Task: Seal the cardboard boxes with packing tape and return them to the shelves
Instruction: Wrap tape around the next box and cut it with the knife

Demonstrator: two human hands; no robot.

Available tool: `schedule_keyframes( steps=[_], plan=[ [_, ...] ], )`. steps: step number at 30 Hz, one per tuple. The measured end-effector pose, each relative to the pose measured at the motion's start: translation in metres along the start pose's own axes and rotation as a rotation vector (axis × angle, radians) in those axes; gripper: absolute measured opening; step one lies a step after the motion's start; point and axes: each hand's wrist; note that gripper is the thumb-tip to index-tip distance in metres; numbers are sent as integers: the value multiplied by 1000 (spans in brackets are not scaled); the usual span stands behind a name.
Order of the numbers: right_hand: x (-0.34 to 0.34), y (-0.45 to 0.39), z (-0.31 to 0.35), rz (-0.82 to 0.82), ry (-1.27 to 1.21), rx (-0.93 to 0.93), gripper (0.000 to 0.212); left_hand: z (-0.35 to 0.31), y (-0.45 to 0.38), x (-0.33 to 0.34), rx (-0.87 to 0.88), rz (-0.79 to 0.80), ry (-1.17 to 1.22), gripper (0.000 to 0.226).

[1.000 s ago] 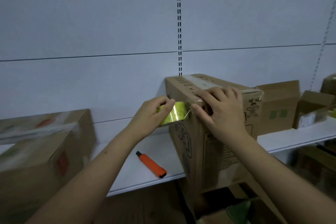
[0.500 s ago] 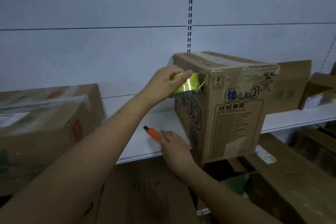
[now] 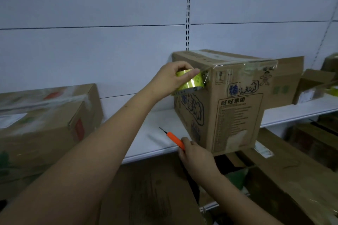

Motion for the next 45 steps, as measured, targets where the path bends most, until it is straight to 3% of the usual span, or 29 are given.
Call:
schedule_keyframes(
  steps=[4, 9, 11, 16, 20, 27, 31, 34, 39, 45],
  plan=[
    [-26, 55, -41, -244, 43, 44, 36, -9, -13, 2, -32, 75, 44, 25],
    [-73, 73, -66, -579, -280, 293, 26, -22, -27, 21, -30, 171, 23, 37],
    [-95, 63, -65, -711, -456, 327, 4, -27, -29, 28, -51, 184, 2, 45],
    [-153, -1, -74, -883, -509, 386, 20, -34, -26, 44, -206, 329, 177, 37],
    [-176, -47, -78, -798, -344, 303, 46, -42, -20, 43, -272, 347, 195, 46],
    [-164, -65, -72, -772, -64, 334, 28, -24, -28, 40, -291, 399, 30, 21],
    [-167, -61, -57, -740, -156, 307, 29, -11, -27, 39, -246, 341, 99, 6],
    [-160, -25, -29, -777, -263, 322, 38, -2, -25, 38, -245, 267, 185, 9],
    [-152, 2, 3, -570, -156, 356, 41, 2, -22, 41, -240, 208, 277, 8],
    [-157, -13, -1, -326, -3, 439, 23, 3, -19, 42, -285, 145, 362, 14]
  ],
)
Point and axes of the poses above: each hand's wrist, its own y-axis away from the middle knuckle, its own x-axis out of the palm, z = x × y, and after that the axes turned 8 degrees about y, right-handed
